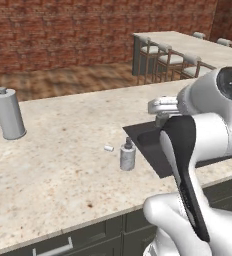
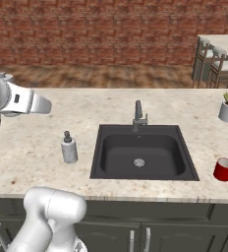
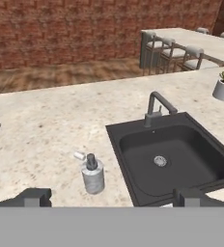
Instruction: Open the cabinet. Pick the soap dispenser and place it next to the sink. Then close the cabinet.
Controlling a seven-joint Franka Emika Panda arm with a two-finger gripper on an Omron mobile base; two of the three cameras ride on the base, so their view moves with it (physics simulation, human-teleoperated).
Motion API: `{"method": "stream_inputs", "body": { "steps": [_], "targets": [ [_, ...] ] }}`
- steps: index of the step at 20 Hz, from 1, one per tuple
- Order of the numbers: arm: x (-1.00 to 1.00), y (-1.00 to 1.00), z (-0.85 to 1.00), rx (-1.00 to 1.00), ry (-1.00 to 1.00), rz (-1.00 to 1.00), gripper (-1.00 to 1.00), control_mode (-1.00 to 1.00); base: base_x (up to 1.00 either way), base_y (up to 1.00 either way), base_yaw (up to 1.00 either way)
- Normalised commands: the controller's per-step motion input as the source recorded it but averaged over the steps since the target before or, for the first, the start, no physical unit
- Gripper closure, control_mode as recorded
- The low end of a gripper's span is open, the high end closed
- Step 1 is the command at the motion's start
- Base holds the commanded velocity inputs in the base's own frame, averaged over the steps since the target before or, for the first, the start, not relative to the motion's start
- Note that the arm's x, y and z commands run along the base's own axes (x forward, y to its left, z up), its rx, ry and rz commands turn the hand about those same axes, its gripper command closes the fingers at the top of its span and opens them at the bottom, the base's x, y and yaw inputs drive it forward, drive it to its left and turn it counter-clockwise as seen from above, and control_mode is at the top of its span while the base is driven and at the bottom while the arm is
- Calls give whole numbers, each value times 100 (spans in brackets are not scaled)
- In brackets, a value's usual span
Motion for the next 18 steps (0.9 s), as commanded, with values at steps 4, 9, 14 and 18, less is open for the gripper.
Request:
{"method": "stream_inputs", "body": {
  "steps": [4, 9, 14, 18],
  "targets": [
    [-57, -8, 42, 0, -1, 1, -100, -100, 0, 0, 0],
    [-14, 0, 1, 0, 0, 4, -100, -100, 0, 0, 0],
    [-55, 0, 44, 0, 0, 2, -100, -100, 0, 0, 0],
    [-24, 0, 16, 0, 0, 1, -100, -100, 0, 0, 0]
  ]
}}
